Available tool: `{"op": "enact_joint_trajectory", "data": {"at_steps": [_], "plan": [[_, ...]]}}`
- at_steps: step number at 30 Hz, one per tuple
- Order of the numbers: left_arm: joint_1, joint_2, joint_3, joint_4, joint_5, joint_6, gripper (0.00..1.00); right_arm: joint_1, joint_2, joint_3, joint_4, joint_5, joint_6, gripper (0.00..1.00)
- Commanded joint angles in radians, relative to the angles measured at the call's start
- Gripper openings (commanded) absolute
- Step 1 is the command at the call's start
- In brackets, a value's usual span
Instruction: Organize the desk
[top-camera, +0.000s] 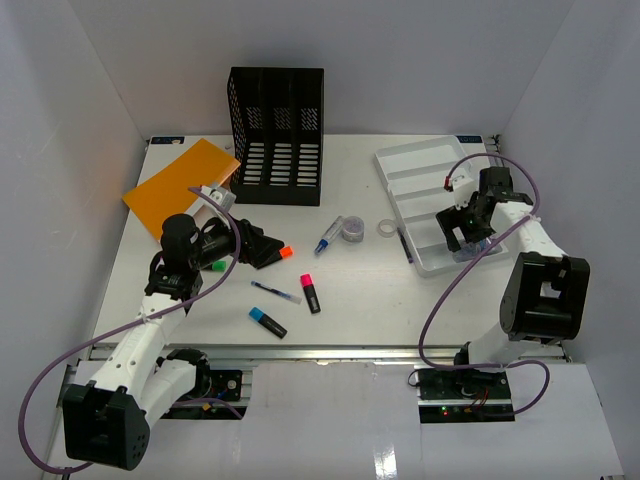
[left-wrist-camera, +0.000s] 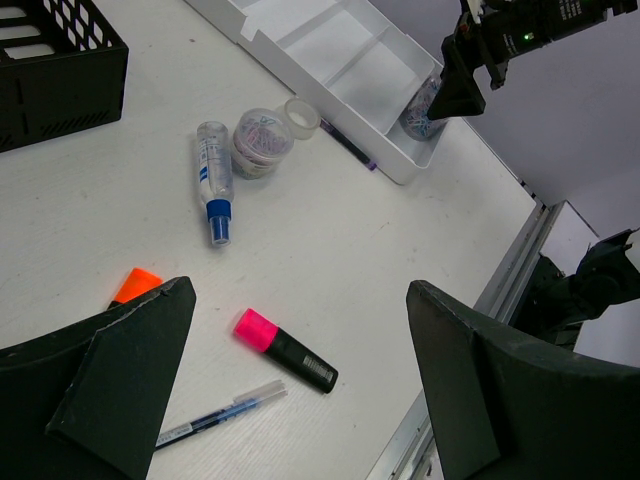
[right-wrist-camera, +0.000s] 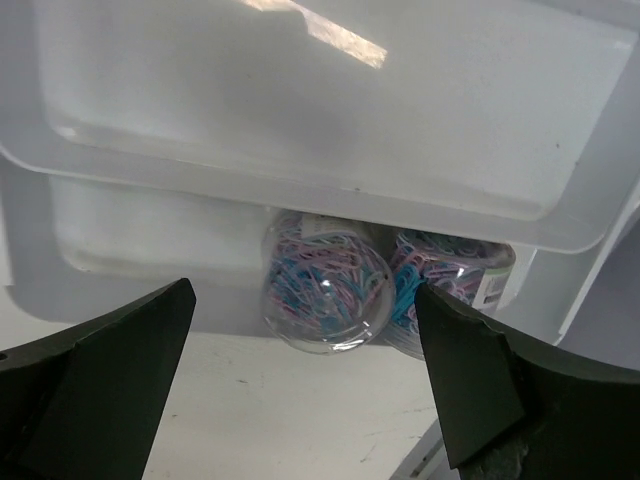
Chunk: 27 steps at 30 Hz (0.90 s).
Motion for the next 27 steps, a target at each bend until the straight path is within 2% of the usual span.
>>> {"op": "enact_joint_trajectory", "data": {"at_steps": [1, 3, 6, 8, 11, 15, 22, 25, 27], "plan": [[-0.003, -0.012, 0.019, 0.011, 0.024, 0.001, 0.98, 0.018, -0.071, 0.092, -0.038, -0.311, 0.003, 0.98], [-0.002, -0.009, 0.017, 0.012, 0.024, 0.001, 0.98, 0.046, -0.074, 0.107, -0.044, -0.449, -0.003, 0.97], [-0.003, 0.000, 0.016, 0.014, 0.026, -0.001, 0.98, 0.171, -0.055, 0.132, -0.027, -0.529, 0.008, 0.90], [-0.003, 0.012, 0.013, 0.018, 0.027, -0.008, 0.98, 0.231, -0.032, 0.159, -0.017, -0.527, 0.022, 0.90], [-0.014, 0.048, 0.010, 0.049, 0.028, -0.035, 0.98, 0.256, -0.016, 0.190, -0.002, -0.554, 0.050, 0.90], [-0.083, 0.187, 0.054, 0.054, -0.014, -0.088, 0.98, 0.242, -0.024, 0.203, -0.004, -0.646, 0.058, 0.90], [-0.333, 0.551, 0.366, -0.110, -0.305, -0.031, 0.97, 0.050, -0.117, 0.078, -0.007, -0.929, -0.024, 0.90], [-0.394, 0.745, 0.608, -0.232, -0.403, 0.004, 0.93, -0.019, -0.147, 0.010, -0.005, -0.995, -0.049, 0.90], [-0.431, 0.882, 0.718, -0.290, -0.455, 0.016, 0.91, -0.057, -0.166, -0.016, -0.008, -1.040, -0.053, 0.90]]}}
